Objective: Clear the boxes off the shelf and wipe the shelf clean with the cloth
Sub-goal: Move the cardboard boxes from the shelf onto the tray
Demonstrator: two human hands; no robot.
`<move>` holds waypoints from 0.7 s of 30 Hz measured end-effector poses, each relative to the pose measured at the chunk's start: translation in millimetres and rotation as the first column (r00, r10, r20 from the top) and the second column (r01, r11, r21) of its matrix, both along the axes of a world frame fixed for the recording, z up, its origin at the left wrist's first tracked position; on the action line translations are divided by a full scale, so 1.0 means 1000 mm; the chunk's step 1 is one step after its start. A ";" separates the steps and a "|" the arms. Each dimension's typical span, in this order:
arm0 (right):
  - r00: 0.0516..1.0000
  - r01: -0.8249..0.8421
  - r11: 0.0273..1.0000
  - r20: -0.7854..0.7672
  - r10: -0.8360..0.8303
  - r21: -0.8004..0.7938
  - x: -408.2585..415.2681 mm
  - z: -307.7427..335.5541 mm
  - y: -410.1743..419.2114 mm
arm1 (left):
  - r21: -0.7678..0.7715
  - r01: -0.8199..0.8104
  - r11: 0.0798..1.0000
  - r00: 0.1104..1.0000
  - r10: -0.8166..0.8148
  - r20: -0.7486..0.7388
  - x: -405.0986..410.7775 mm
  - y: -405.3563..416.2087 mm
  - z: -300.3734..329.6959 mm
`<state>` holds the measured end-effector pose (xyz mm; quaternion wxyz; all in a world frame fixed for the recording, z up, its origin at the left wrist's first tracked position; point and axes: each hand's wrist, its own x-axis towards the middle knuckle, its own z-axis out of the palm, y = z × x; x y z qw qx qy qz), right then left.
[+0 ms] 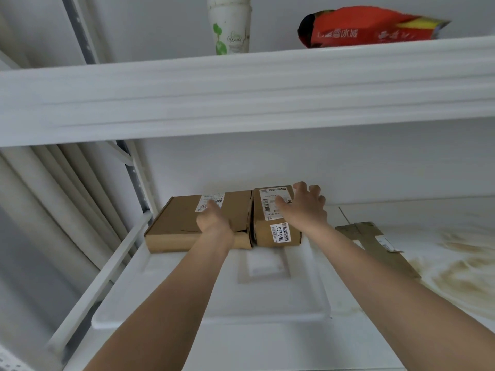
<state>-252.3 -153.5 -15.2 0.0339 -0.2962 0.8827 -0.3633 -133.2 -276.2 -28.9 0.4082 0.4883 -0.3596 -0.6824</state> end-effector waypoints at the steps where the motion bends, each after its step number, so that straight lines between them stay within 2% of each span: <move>1: 1.000 -0.001 1.000 0.001 0.001 -0.001 -0.003 0.001 0.003 | 0.013 0.032 0.999 0.999 -0.032 -0.016 -0.005 0.004 0.001; 4: 1.000 0.004 1.000 0.002 -0.004 0.010 -0.014 0.003 0.014 | 0.005 0.129 0.992 0.990 -0.128 -0.054 -0.023 0.024 0.014; 21: 0.997 0.033 0.996 0.073 -0.039 0.086 -0.126 0.010 0.112 | 0.007 0.337 0.942 0.940 -0.336 -0.059 -0.139 0.130 0.048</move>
